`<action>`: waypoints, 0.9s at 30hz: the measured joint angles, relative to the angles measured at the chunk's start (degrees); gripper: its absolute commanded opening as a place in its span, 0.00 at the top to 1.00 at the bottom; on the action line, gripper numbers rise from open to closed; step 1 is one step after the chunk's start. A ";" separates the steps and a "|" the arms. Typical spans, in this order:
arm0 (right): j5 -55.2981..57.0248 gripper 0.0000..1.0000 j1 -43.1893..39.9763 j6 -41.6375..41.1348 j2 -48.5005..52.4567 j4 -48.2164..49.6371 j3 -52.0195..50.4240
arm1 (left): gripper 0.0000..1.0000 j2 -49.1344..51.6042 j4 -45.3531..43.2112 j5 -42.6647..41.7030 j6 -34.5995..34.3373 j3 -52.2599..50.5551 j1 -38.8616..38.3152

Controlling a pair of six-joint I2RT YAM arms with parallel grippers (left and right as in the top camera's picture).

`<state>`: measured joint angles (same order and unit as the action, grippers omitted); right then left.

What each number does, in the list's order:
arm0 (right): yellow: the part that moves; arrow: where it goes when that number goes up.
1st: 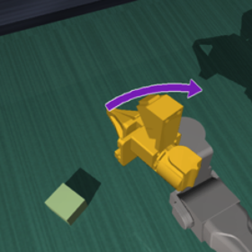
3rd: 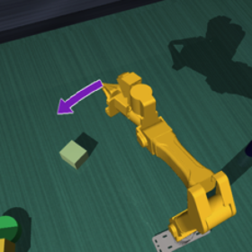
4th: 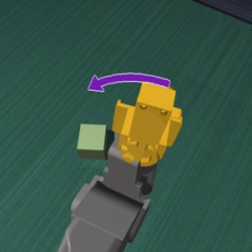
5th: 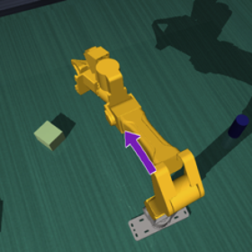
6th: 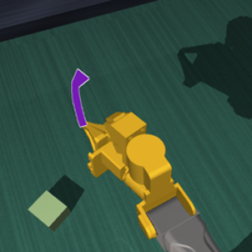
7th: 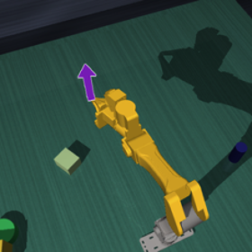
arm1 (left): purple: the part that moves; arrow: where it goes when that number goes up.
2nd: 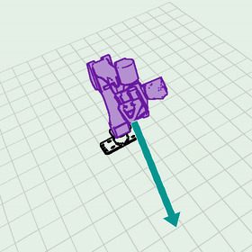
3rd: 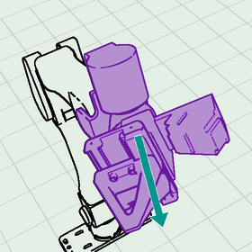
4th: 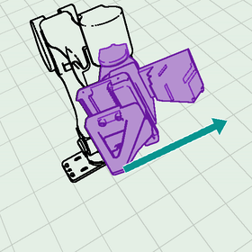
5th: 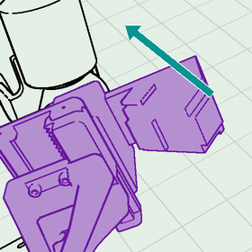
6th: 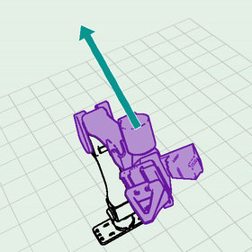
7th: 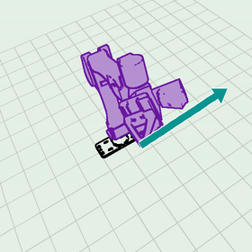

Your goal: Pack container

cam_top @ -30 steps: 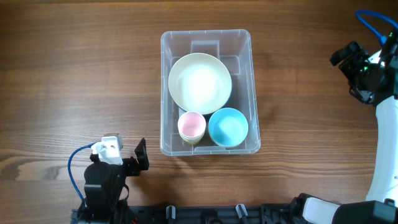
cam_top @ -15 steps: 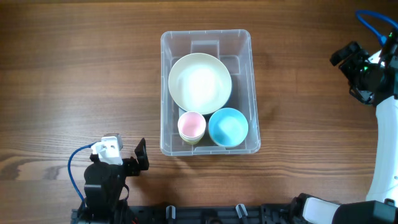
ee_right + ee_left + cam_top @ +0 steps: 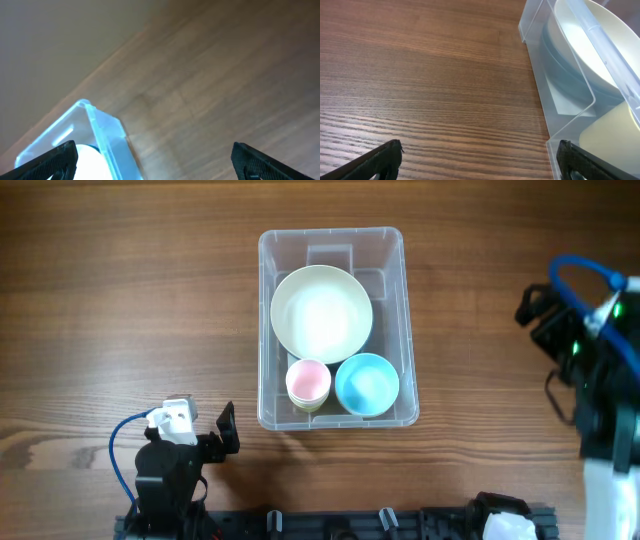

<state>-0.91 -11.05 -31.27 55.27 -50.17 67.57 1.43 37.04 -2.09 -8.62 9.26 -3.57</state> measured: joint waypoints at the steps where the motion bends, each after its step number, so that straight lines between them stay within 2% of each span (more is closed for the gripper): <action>1: 0.96 0.00 0.24 0.04 -1.92 0.92 -1.36 | 0.00 0.00 0.00 0.00 0.00 0.00 0.00; 4: 2.25 0.00 0.50 3.63 -10.45 10.05 -11.10 | 0.00 0.00 0.00 0.00 0.00 0.00 0.00; 8: -4.61 0.00 0.61 14.84 -22.91 23.10 -26.10 | 0.00 0.00 0.02 0.00 0.00 0.00 0.00; 15: -10.97 0.00 0.79 19.47 -40.68 24.17 -46.45 | 0.00 -0.13 0.00 0.00 0.00 0.00 0.00; 20: -14.86 0.00 0.79 21.09 -48.37 24.52 -52.85 | 0.00 -0.17 0.00 0.00 0.00 0.00 0.00; 27: -17.79 0.00 0.79 21.33 -53.86 25.62 -59.43 | 0.00 -0.17 0.00 0.02 0.00 0.00 0.00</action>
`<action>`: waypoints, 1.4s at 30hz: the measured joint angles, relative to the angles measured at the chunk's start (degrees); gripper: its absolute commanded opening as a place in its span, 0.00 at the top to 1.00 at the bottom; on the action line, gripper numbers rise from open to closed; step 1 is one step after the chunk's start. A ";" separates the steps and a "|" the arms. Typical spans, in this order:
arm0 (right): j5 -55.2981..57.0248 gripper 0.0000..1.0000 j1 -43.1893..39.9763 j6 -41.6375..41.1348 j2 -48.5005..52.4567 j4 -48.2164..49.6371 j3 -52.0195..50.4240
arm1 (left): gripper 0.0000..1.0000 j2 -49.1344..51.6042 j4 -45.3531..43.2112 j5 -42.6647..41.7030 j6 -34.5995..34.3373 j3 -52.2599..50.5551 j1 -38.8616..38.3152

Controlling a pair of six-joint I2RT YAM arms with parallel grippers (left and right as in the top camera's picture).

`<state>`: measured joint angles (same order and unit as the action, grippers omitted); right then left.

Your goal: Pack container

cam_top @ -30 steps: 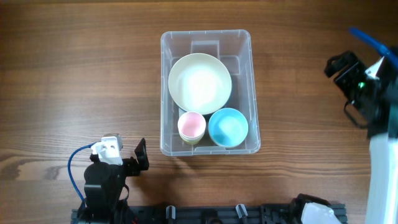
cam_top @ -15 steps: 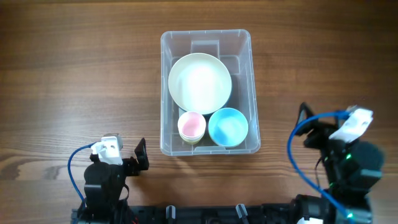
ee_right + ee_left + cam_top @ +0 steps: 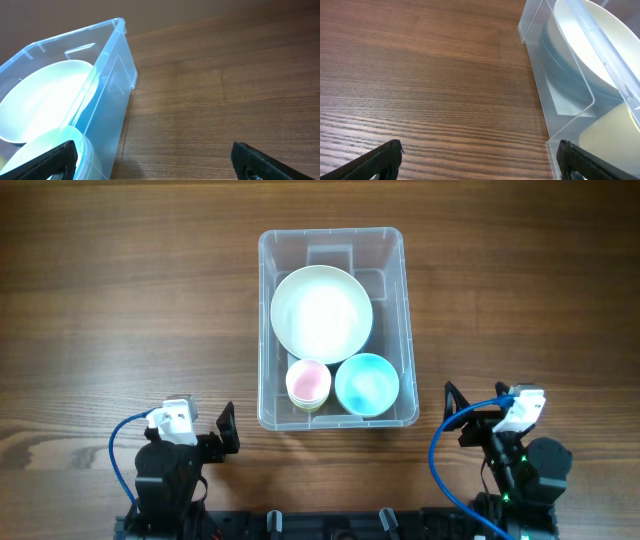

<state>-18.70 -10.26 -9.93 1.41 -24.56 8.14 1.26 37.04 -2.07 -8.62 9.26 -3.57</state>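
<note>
A clear plastic container (image 3: 262, 320) stands mid-table. Inside it lie a large cream bowl (image 3: 321, 314), a pink cup (image 3: 308, 382) and a light blue bowl (image 3: 367, 383). My left gripper (image 3: 477, 160) rests open at the near left, its fingers wide apart over bare wood, just left of the container's corner (image 3: 555, 140). My right gripper (image 3: 156, 161) sits open at the near right, low by the container's right wall (image 3: 107, 85), with nothing between its fingers. In the overhead view the left gripper (image 3: 226, 430) and right gripper (image 3: 465, 420) flank the container's near end.
Wood-grain table (image 3: 120, 290) spreads on all sides of the container. A black rail (image 3: 330, 525) runs along the near edge between the two arm bases. Blue cables loop by each wrist.
My right arm has moved from high at the far right edge down to the near right, beside the container. The left arm and the container's contents have not moved.
</note>
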 measured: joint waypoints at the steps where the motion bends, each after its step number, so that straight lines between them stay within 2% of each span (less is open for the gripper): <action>1: -0.39 0.00 0.00 0.02 -0.15 0.22 -0.13 | 0.00 0.00 0.00 0.00 0.00 0.00 0.00; 42: -0.81 0.00 0.00 -1.77 -0.26 0.26 -0.13 | 0.00 0.00 0.00 -0.02 0.00 0.00 0.00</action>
